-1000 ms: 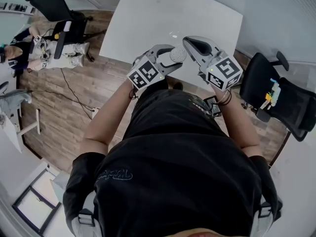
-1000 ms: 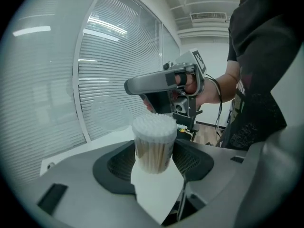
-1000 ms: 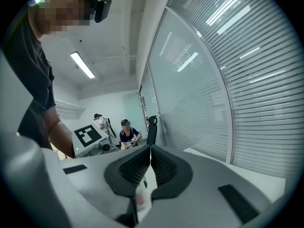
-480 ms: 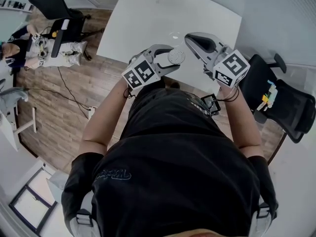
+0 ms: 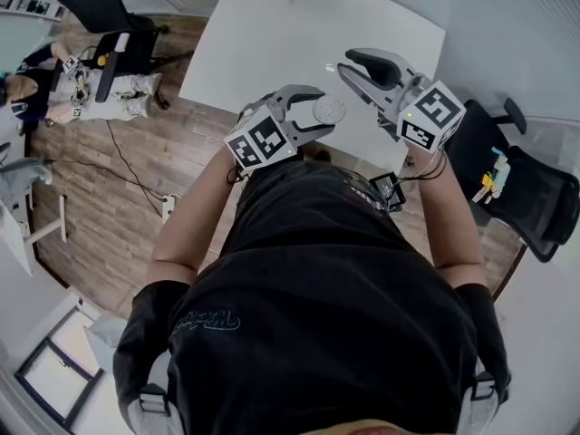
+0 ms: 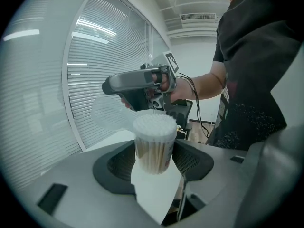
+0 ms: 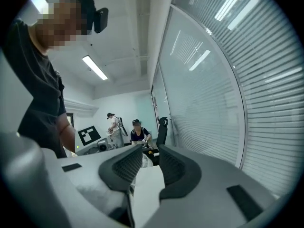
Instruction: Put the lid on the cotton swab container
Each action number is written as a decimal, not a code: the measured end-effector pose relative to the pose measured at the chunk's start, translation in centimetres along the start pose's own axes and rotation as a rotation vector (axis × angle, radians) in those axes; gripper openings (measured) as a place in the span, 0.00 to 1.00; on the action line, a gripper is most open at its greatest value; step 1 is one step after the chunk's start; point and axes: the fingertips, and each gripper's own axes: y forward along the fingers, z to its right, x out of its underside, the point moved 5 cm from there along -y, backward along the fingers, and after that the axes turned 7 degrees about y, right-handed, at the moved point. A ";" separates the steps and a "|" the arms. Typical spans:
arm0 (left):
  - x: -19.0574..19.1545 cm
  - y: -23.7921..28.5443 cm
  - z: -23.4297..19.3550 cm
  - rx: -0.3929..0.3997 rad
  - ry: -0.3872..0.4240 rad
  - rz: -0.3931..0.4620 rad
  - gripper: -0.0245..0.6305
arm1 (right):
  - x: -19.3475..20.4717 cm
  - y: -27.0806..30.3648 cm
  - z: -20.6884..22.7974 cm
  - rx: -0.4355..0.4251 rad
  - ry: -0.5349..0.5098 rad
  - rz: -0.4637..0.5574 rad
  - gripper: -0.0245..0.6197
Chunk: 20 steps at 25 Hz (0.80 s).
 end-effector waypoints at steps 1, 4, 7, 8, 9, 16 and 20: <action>-0.1 0.0 0.1 0.000 0.006 0.000 0.43 | -0.1 0.1 -0.3 -0.009 -0.019 -0.008 0.22; -0.2 0.2 0.4 0.004 0.014 0.005 0.43 | 0.3 0.1 -0.8 -0.037 -0.014 -0.026 0.25; -0.3 0.5 0.9 0.015 0.015 0.001 0.43 | 1.1 -0.1 -0.8 -0.071 0.015 -0.067 0.28; -0.4 0.6 1.0 0.019 0.017 0.003 0.43 | 1.2 -0.2 -0.9 -0.087 0.021 -0.083 0.29; -0.5 0.7 1.1 0.022 0.021 0.007 0.43 | 1.4 -0.2 -1.0 -0.101 0.026 -0.098 0.30; -0.5 1.0 1.3 0.032 0.026 -0.008 0.43 | 1.6 0.1 -1.4 -0.137 0.024 -0.131 0.31; -0.4 0.8 1.2 0.029 0.025 -0.012 0.43 | 1.7 0.5 -1.2 -0.133 0.029 -0.141 0.31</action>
